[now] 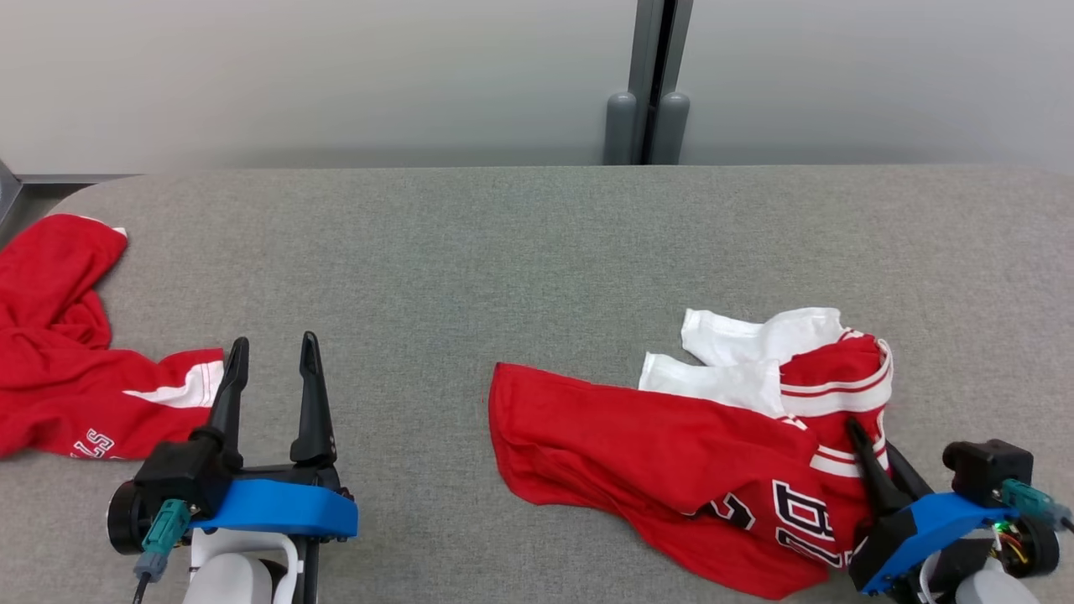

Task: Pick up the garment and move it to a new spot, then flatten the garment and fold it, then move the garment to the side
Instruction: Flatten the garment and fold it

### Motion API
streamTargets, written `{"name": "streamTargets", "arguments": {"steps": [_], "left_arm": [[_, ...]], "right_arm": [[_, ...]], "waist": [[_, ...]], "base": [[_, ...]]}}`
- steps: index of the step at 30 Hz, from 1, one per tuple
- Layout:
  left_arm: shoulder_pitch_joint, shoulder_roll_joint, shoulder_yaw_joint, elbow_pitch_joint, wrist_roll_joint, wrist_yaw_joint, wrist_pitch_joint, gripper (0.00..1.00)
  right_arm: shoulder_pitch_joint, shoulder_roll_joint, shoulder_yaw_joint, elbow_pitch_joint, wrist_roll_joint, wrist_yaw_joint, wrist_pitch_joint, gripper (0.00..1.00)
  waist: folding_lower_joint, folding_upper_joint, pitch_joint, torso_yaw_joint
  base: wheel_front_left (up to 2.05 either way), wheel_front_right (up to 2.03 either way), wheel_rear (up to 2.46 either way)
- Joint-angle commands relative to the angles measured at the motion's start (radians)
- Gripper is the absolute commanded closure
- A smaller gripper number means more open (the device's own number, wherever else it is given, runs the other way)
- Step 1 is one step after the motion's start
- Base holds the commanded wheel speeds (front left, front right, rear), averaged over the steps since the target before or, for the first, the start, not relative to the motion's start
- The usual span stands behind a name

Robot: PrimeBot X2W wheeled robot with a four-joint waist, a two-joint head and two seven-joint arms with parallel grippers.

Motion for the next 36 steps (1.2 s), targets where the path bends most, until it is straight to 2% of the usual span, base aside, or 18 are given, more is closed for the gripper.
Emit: {"name": "streamTargets", "arguments": {"steps": [1,2,3,11,17,26,36], "left_arm": [[-0.010,0.000,0.000,-0.003,0.002,0.000,-0.003,0.00],[-0.012,0.000,0.001,-0.002,0.004,-0.002,-0.003,0.00],[-0.014,0.000,0.001,-0.001,0.007,-0.004,-0.003,0.00],[-0.016,0.000,0.006,0.007,0.021,-0.013,-0.003,0.00],[-0.006,0.000,0.014,0.013,0.034,-0.018,-0.003,0.00],[0.005,0.000,0.021,0.016,0.049,-0.025,-0.003,0.00],[0.012,0.000,0.031,0.020,0.067,-0.028,-0.003,0.00]], "right_arm": [[0.043,0.011,-0.033,-0.046,-0.013,0.000,0.021,1.00],[0.064,0.018,-0.058,-0.079,-0.025,0.000,0.034,0.84],[0.081,0.025,-0.083,-0.107,-0.037,0.000,0.046,0.00],[0.144,0.101,-0.205,-0.338,-0.155,0.000,0.071,0.00],[0.126,0.142,-0.228,-0.439,-0.219,0.000,0.033,0.00],[0.096,0.185,-0.215,-0.441,-0.278,0.000,-0.032,0.00],[0.091,0.192,-0.193,-0.375,-0.264,0.000,-0.062,0.00]], "waist": [[0.0000,0.0000,0.001,-0.006],[0.0000,0.0000,0.003,-0.009],[0.0000,0.0000,0.004,-0.011],[0.0000,0.0000,-0.003,-0.007],[0.0000,0.0000,-0.021,0.002],[0.0000,0.0000,-0.043,0.011],[0.0000,0.0000,-0.053,0.003]], "base": [[0.00,0.00,0.00],[0.00,0.00,0.00],[0.00,0.00,0.00],[0.00,0.00,0.00],[0.00,0.00,0.00],[0.00,0.00,0.00],[0.00,0.00,0.00]]}}
